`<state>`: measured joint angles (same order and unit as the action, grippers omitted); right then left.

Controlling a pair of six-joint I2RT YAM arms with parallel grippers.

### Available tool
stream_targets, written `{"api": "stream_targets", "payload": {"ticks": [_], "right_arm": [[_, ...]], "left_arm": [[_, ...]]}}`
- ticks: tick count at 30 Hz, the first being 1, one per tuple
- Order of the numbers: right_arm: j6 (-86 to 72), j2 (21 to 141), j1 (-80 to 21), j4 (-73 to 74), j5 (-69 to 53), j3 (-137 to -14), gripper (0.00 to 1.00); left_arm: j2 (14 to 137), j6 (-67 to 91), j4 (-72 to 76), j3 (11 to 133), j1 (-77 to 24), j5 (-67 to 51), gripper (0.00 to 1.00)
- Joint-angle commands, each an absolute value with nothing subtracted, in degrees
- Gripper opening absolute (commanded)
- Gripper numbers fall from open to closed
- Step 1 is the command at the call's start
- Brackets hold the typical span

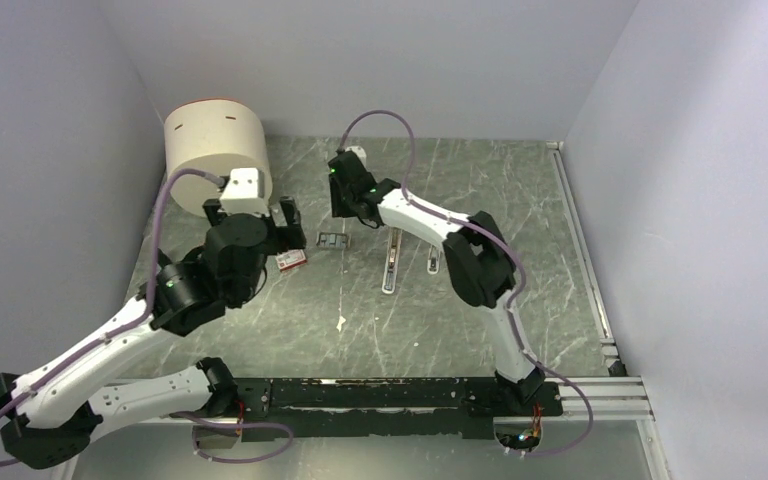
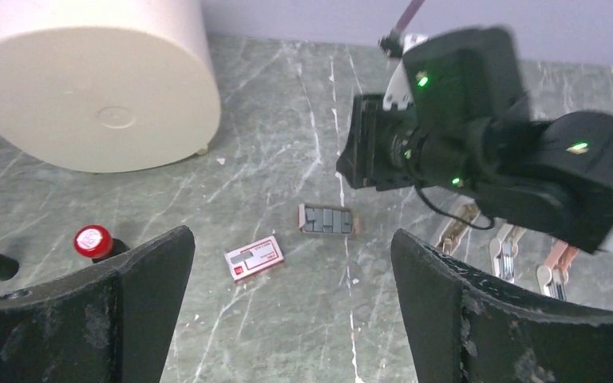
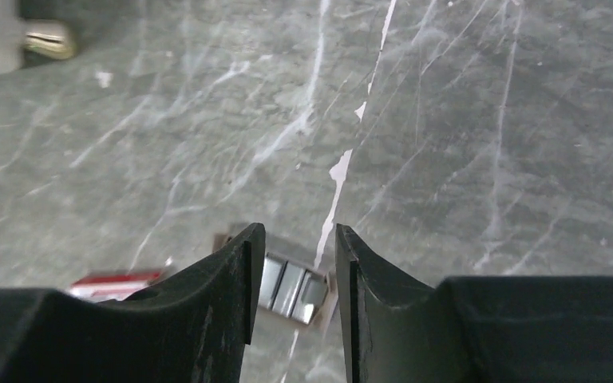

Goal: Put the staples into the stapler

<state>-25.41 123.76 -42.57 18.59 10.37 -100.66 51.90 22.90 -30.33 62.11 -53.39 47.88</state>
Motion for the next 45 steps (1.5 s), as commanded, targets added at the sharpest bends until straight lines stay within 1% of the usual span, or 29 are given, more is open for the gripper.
{"api": "stream_targets", "payload": {"ticks": [1,4,12,17,25,31,40,45], "right_arm": [[-24.8,130.5,-43.8,22.9,13.5,-108.3,0.41],[-24.7,134.4,-44.2,24.9,13.9,-112.0,0.41],[-24.4,139.5,-44.9,26.7,12.8,-115.2,0.43],[-23.6,138.8,-45.8,27.3,11.0,-114.0,0.43],[-24.7,136.3,-46.4,32.8,8.8,-111.8,0.42],[-25.1,133.3,-46.6,31.8,5.9,-109.5,0.42],[-24.7,132.2,-47.3,34.2,15.3,-113.4,0.44],[-24.2,130.0,-48.7,34.4,17.2,-111.6,0.38]], "left_arm": [[48.1,23.5,-31.6,61.0,-53.1,54.9,0.97],[46.7,23.7,-31.2,59.9,-53.2,56.1,0.97],[47.4,23.6,-31.8,59.3,-53.1,57.6,0.97],[48.2,23.2,-31.7,59.4,-53.1,57.3,0.97],[47.4,23.9,-31.9,58.7,-53.1,57.0,0.97],[47.7,24.6,-32.3,58.8,-53.1,56.0,0.97],[47.8,24.8,-32.5,58.8,-53.1,55.6,0.97],[47.4,24.6,-32.1,58.6,-53.1,55.5,0.97]]}}
